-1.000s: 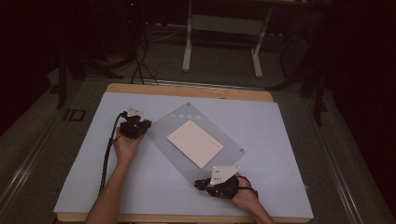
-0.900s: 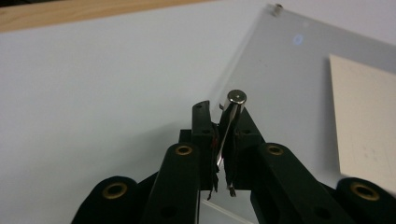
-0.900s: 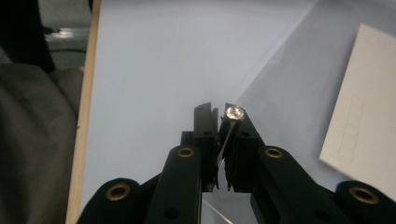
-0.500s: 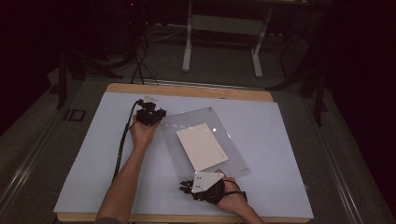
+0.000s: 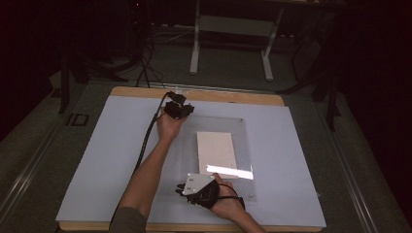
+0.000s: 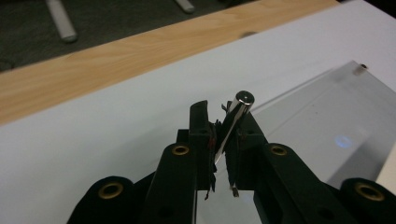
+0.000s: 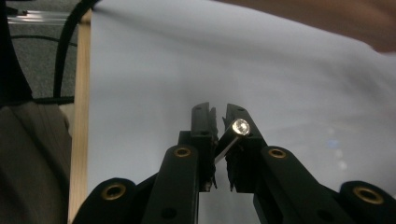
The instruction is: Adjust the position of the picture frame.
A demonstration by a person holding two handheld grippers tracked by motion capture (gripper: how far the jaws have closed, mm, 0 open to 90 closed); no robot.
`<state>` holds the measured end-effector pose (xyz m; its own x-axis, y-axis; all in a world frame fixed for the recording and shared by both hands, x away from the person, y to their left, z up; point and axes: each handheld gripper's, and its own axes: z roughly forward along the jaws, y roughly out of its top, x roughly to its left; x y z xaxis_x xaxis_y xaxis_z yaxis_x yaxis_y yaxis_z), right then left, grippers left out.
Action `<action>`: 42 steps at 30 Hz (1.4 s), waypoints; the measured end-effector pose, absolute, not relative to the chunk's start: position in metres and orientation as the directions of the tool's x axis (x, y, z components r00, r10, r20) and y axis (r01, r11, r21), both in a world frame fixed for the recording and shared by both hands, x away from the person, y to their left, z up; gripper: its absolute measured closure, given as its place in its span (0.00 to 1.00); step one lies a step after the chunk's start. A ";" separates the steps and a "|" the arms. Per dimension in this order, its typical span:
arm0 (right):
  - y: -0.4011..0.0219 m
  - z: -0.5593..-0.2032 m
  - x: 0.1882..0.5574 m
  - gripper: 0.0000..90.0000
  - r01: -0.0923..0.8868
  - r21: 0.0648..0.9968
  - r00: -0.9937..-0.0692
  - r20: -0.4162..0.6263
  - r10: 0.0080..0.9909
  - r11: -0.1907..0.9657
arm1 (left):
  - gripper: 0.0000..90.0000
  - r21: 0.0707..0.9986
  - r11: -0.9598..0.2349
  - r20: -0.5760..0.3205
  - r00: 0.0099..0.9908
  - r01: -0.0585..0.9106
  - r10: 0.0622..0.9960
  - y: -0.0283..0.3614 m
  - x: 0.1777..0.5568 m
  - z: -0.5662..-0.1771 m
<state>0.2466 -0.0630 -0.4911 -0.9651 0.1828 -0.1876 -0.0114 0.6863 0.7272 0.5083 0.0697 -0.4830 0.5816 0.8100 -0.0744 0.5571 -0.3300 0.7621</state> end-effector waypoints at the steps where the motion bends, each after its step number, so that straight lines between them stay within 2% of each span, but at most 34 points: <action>1: -0.058 -0.492 0.246 0.92 -0.015 0.727 -0.966 -0.188 0.178 0.686 | 0.92 0.751 -0.367 -0.046 0.598 0.549 0.800 0.061 0.509 -0.482; 5: -0.043 -0.495 0.252 0.92 -0.006 0.739 -0.969 -0.172 0.180 0.674 | 0.92 0.721 -0.415 -0.033 0.626 0.555 0.779 0.047 0.514 -0.485; 6: -0.042 -0.496 0.254 0.92 0.003 0.740 -0.970 -0.160 0.180 0.672 | 0.92 0.708 -0.409 -0.057 0.624 0.576 0.780 0.047 0.517 -0.489; 8: -0.038 -0.502 0.257 0.92 0.012 0.742 -0.972 -0.147 0.181 0.670 | 0.90 0.690 -0.357 -0.161 0.614 0.630 0.772 0.057 0.523 -0.498; 10: -0.034 -0.509 0.259 0.93 0.016 0.734 -0.973 -0.144 0.179 0.679 | 0.83 0.672 -0.329 -0.230 0.609 0.664 0.759 0.066 0.525 -0.504; 12: -0.029 -0.522 0.264 0.93 0.030 0.719 -0.977 -0.124 0.171 0.695 | 0.71 0.659 -0.375 -0.197 0.631 0.652 0.750 0.072 0.521 -0.506; 14: -0.031 -0.523 0.267 0.92 0.043 0.743 -0.981 -0.096 0.171 0.668 | 0.65 0.673 -0.392 -0.171 0.648 0.627 0.742 0.079 0.514 -0.503; 15: -0.031 -0.524 0.267 0.88 0.032 0.745 -0.981 -0.105 0.164 0.667 | 0.63 0.690 -0.386 -0.160 0.648 0.613 0.744 0.083 0.509 -0.501; 16: -0.032 -0.524 0.267 0.81 0.022 0.742 -0.979 -0.121 0.166 0.670 | 0.63 0.705 -0.377 -0.156 0.650 0.600 0.744 0.087 0.506 -0.498; 18: -0.035 -0.521 0.269 0.73 0.019 0.753 -0.985 -0.099 0.143 0.658 | 0.61 0.720 -0.359 -0.157 0.643 0.594 0.749 0.093 0.500 -0.494; 23: -0.054 -0.508 0.280 0.61 0.072 0.828 -0.992 0.000 0.128 0.556 | 0.60 0.773 -0.315 -0.129 0.622 0.551 0.772 0.110 0.478 -0.486; 25: -0.061 -0.504 0.285 0.59 0.079 0.845 -0.994 0.023 0.111 0.529 | 0.61 0.793 -0.270 -0.149 0.604 0.545 0.783 0.119 0.469 -0.486; 32: -0.090 -0.499 0.313 0.59 0.138 0.851 -0.981 0.047 0.188 0.507 | 0.62 0.822 -0.170 -0.198 0.553 0.543 0.810 0.146 0.442 -0.489; 42: -0.109 -0.495 0.354 0.60 0.193 0.838 -0.954 0.040 0.296 0.510 | 0.62 0.828 -0.166 -0.163 0.515 0.535 0.842 0.161 0.418 -0.490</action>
